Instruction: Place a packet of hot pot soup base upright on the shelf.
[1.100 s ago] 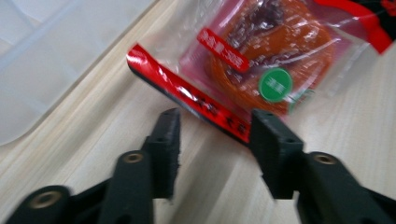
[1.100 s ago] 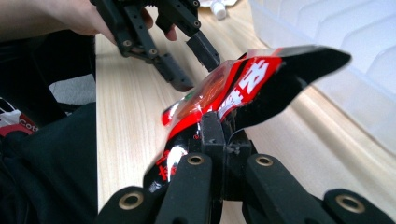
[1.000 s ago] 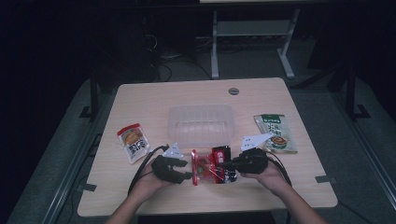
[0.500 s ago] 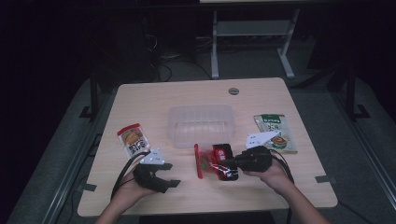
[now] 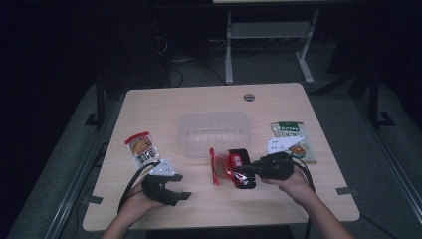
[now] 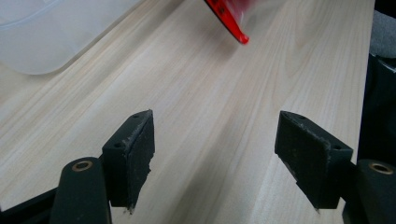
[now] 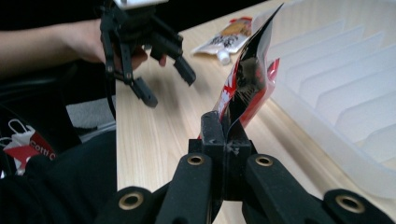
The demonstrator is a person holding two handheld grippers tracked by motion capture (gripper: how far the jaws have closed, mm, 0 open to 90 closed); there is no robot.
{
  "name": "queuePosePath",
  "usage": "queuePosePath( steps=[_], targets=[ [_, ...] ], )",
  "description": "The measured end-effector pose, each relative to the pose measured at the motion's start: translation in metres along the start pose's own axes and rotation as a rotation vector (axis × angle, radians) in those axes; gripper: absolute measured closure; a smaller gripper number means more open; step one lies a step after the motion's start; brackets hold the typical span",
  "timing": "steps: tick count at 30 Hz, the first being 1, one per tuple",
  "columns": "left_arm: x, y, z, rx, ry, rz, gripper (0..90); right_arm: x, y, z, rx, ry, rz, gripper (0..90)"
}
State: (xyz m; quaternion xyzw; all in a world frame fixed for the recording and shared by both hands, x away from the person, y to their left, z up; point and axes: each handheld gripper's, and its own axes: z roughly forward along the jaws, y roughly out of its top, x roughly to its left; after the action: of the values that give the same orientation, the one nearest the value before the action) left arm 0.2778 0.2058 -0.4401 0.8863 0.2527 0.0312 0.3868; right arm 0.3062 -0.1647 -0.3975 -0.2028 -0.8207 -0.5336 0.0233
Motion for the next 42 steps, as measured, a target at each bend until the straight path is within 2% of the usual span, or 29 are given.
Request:
queuePosePath(
  steps=[3,7,10,27,32,36,42],
  targets=[
    [0.0,0.0,0.0,0.0,0.0,0.01,28.2,-0.003,0.004,-0.006,-0.042,-0.002,0.0,90.0],
    [0.001,-0.001,0.0,-0.007,-0.003,-0.007,28.1,-0.005,0.012,-0.013,-0.066,-0.018,-0.007,90.0],
    [0.001,-0.001,-0.001,-0.003,-0.002,-0.002,28.1,-0.008,0.018,-0.017,-0.082,-0.031,-0.01,90.0],
    [0.004,-0.002,-0.002,-0.009,-0.003,-0.01,28.0,-0.032,0.05,-0.027,-0.147,-0.113,-0.039,90.0],
    [0.005,-0.002,-0.003,-0.002,-0.005,-0.004,28.0,-0.04,0.058,-0.028,-0.147,-0.134,-0.045,90.0],
    [0.005,-0.003,-0.002,-0.002,-0.01,-0.008,27.9,-0.047,0.059,-0.029,-0.149,-0.151,-0.037,90.0],
    [0.007,-0.004,-0.003,-0.003,-0.006,-0.015,27.9,-0.053,0.052,-0.036,-0.152,-0.169,-0.022,90.0]
  ],
)
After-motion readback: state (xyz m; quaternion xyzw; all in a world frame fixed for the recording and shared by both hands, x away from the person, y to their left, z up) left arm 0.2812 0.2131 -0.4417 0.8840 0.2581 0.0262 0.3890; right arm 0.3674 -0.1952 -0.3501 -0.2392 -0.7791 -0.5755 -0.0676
